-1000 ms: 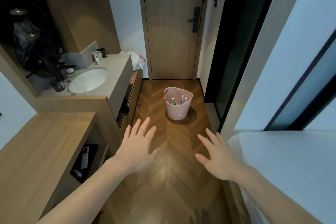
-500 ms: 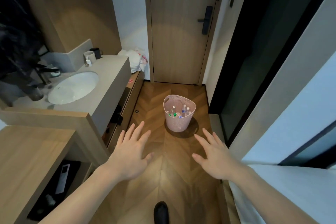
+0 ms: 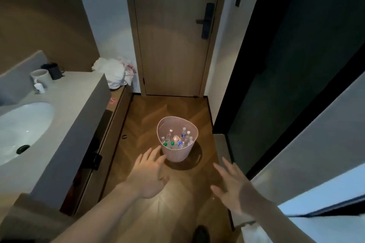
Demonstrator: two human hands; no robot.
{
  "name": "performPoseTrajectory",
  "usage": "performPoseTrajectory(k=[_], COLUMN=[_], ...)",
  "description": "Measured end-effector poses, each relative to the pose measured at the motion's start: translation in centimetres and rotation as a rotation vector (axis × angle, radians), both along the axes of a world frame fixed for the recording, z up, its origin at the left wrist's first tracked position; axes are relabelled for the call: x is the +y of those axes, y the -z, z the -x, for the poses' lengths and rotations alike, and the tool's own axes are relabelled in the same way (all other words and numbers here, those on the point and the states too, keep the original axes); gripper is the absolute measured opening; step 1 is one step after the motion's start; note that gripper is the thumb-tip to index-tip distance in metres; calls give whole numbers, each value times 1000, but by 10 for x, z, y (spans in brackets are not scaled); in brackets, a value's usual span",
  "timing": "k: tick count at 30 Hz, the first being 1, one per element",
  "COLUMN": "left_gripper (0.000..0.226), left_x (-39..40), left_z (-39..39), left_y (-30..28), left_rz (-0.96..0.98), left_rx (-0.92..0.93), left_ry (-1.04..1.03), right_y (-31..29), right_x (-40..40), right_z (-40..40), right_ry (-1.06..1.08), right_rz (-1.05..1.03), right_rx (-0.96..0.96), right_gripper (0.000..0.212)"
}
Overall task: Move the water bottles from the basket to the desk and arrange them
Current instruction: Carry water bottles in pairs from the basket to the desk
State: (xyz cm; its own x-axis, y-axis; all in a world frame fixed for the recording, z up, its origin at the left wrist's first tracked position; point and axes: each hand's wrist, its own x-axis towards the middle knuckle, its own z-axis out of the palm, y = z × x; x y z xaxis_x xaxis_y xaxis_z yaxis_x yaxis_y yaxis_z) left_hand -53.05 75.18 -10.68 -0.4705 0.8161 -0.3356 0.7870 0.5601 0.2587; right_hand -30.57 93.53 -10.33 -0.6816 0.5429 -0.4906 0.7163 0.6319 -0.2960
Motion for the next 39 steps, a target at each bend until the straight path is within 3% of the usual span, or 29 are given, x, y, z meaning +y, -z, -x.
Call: performPoseTrajectory(k=[6, 11, 18, 25, 29, 33, 37, 39], left_gripper=[77, 77, 75, 71, 75, 72, 56, 50], left_x=[89, 138, 200, 286, 322, 353, 388, 401], left_z=[72, 131, 214, 309, 357, 398, 430, 440], left_y=[24, 41, 73, 141, 207, 287, 391, 451], left_rz=[77, 137, 208, 301, 395, 447, 479, 465], left_rx=[-39, -85, -152, -285, -385, -382, -354, -334], left_ry=[-93, -202, -292, -289, -271, -232, -135, -109], right_y=[40, 48, 89, 142, 202, 280, 397, 472], right_x=[86, 162, 239, 289, 316, 338, 356, 361], right_z=[84, 160, 261, 358, 405, 442, 475, 490], right_ry=[-62, -116, -174, -43, 83, 65, 45, 23], right_rz=[3, 165, 238, 296, 331, 310, 322, 359], right_rx=[124, 56, 8, -36, -94, -110, -145, -162], right_gripper=[74, 75, 76, 70, 65, 57, 31, 28])
